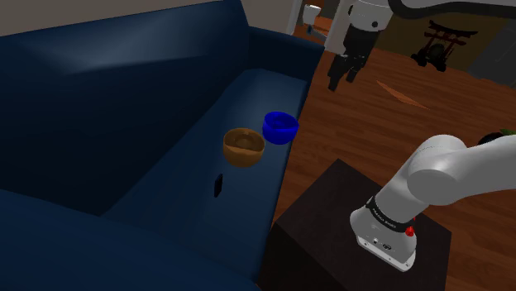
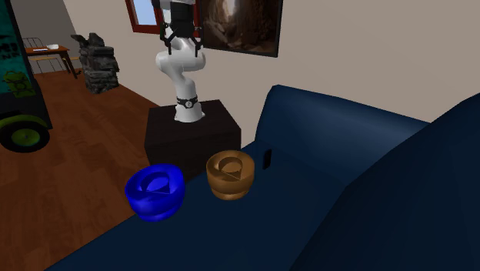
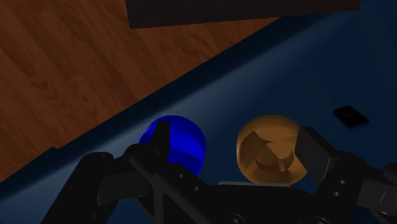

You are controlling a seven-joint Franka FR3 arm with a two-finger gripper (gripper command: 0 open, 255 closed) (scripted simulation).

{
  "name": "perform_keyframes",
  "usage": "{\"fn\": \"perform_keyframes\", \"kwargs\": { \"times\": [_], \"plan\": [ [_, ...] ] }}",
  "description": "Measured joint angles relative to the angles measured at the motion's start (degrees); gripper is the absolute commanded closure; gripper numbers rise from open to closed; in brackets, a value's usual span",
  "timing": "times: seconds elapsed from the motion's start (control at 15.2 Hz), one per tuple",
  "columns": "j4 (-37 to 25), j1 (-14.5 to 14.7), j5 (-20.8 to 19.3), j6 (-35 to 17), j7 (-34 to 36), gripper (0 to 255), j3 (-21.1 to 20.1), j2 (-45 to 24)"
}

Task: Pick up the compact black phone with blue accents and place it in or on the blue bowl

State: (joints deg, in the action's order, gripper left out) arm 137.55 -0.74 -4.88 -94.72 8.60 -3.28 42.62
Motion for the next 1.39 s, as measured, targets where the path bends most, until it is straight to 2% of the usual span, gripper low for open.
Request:
{"fn": "perform_keyframes", "kwargs": {
  "times": [0.26,0.59,0.99,1.39],
  "plan": [
    [2.17,0.64,0.98,-3.68,0.98,0,-0.74,-1.46],
    [6.53,2.38,3.40,-12.93,3.69,0,-3.10,-6.10],
    [9.11,4.07,5.52,-24.62,6.27,0,-5.73,-14.62],
    [8.04,5.73,6.66,-35.56,9.97,0,-9.26,-25.94]
  ]
}}
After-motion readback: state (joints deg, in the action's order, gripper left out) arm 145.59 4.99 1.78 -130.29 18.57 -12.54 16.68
